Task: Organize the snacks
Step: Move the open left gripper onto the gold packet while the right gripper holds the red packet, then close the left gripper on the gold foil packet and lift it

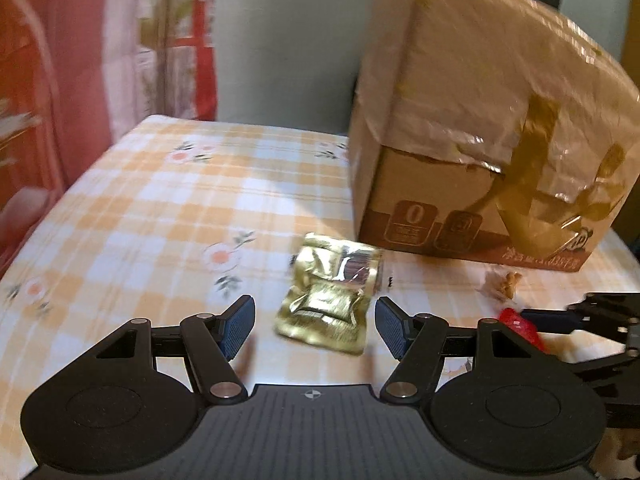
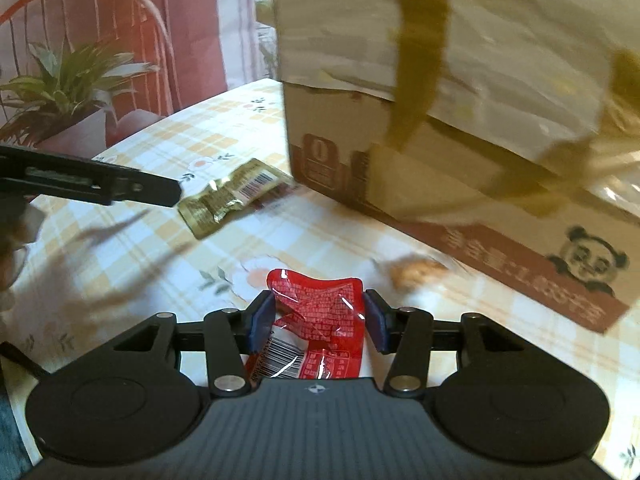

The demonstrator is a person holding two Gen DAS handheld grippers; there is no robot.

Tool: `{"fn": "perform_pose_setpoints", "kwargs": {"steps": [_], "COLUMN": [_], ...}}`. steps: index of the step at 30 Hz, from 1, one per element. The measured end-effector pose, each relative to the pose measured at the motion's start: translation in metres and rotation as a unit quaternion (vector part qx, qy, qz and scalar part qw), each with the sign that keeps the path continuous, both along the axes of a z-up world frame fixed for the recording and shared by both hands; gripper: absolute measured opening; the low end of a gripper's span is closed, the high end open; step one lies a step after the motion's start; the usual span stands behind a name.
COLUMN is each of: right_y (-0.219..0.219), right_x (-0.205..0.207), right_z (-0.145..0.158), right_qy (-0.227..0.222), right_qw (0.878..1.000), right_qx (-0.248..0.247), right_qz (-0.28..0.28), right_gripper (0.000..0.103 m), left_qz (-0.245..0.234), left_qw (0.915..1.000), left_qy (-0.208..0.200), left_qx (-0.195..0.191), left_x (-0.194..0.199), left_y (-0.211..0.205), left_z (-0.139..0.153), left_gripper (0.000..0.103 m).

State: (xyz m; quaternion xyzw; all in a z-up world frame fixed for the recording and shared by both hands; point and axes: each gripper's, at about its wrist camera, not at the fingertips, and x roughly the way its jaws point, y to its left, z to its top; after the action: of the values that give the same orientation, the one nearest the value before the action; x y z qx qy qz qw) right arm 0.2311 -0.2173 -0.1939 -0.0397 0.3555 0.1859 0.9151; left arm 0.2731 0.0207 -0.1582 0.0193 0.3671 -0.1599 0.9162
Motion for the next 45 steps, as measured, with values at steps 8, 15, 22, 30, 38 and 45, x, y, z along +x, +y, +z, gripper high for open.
{"fn": "perform_pose_setpoints", "kwargs": {"steps": [8, 15, 22, 30, 38, 45], "right_y": [-0.026, -0.03, -0.038, -0.042, -0.046, -0.046], "right_x": [-0.014, -0.018, -0.018, -0.017, -0.02, -0.026], "right_z": [-0.003, -0.006, -0.007, -0.007, -0.007, -0.004], "right_qy": [-0.015, -0.027, -0.025, -0.023, -0.023, -0.037], "right_qw": [1.0, 0.999, 0.998, 0.998, 0.997, 0.996], "right_qx": [0.013, 0.035, 0.054, 0.065, 0.076, 0.081], "right_qz": [-0.012, -0.01, -0.009, -0.013, -0.015, -0.013], "right_gripper": [0.051, 0.051, 0.051, 0.051, 0.051, 0.051], "left_qz": [-0.031, -0.041, -0.023, -0.007, 0.022, 0.012], "left_qw": [0.999, 0.9976, 0.9984, 0.9992, 0.9998, 0.9998], "left_qy": [0.016, 0.009, 0.01, 0.008, 0.002, 0.01], "left_qx": [0.029, 0.054, 0.051, 0.039, -0.002, -0.014], "left_x": [0.026, 0.027, 0.022, -0.016, -0.052, -0.061], "left_y": [-0.021, -0.029, -0.026, -0.013, -0.007, -0.021], "left_z": [-0.017, -0.019, -0.016, -0.013, 0.004, 0.0], "left_gripper": [0.069, 0.07, 0.057, 0.055, 0.055, 0.055]}}
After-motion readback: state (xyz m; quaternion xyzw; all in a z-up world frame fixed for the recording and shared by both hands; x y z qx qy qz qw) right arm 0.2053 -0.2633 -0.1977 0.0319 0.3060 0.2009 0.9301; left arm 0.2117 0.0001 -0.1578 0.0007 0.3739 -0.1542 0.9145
